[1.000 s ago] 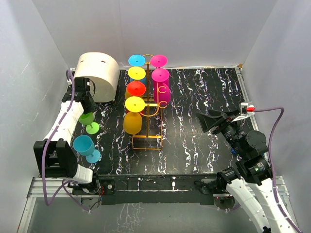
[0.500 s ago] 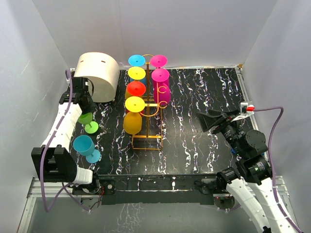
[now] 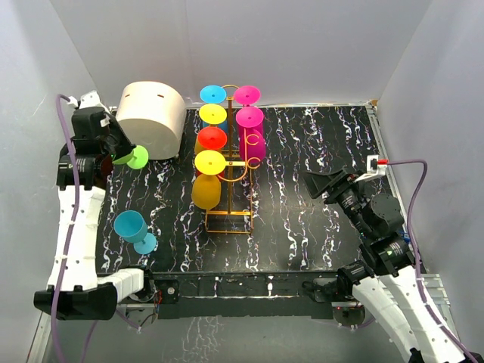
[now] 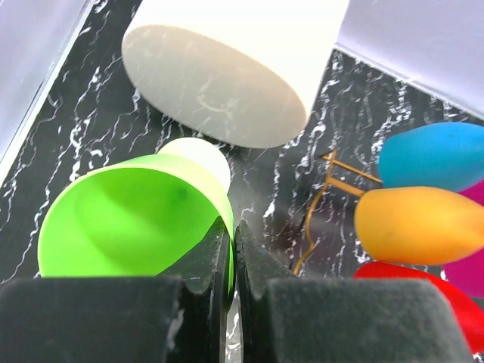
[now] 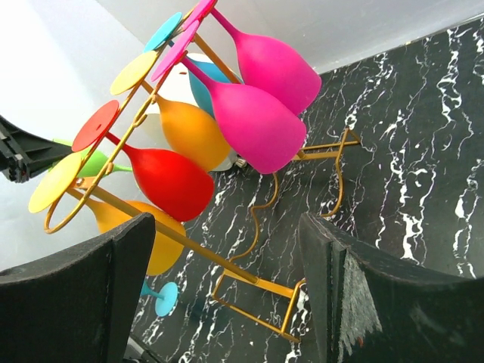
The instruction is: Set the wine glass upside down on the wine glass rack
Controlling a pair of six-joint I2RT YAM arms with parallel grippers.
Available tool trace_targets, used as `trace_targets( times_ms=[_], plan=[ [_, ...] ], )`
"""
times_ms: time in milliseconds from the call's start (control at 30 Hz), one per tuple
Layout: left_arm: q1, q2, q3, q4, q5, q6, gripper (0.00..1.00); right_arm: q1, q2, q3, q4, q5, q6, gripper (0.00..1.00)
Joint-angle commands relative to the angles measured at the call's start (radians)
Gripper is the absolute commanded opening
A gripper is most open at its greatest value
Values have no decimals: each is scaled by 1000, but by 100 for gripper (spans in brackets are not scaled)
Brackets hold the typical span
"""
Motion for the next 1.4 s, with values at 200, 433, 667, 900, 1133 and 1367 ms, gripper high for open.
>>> trace_targets(
  times_ms=[200, 433, 667, 900, 1133, 1367],
  plan=[
    [1, -117, 145, 176, 281, 22, 0, 0, 23, 17, 108, -63, 132, 76],
    [2, -147, 182, 382, 501, -55, 0, 0, 82, 82, 78, -154, 110, 76],
    [2, -137, 183, 648, 748, -263, 0, 0, 52, 100, 131, -163, 152, 76],
    [2, -53, 186, 905, 908, -527, 0, 0, 23, 108, 196, -114, 252, 75],
    [-17, 7, 140, 1085, 937, -733, 0, 0, 25, 119, 249, -97, 311, 75],
    [-211, 55, 122, 1039, 803, -665, 0, 0, 44, 119, 330, -84, 354, 72]
  ],
)
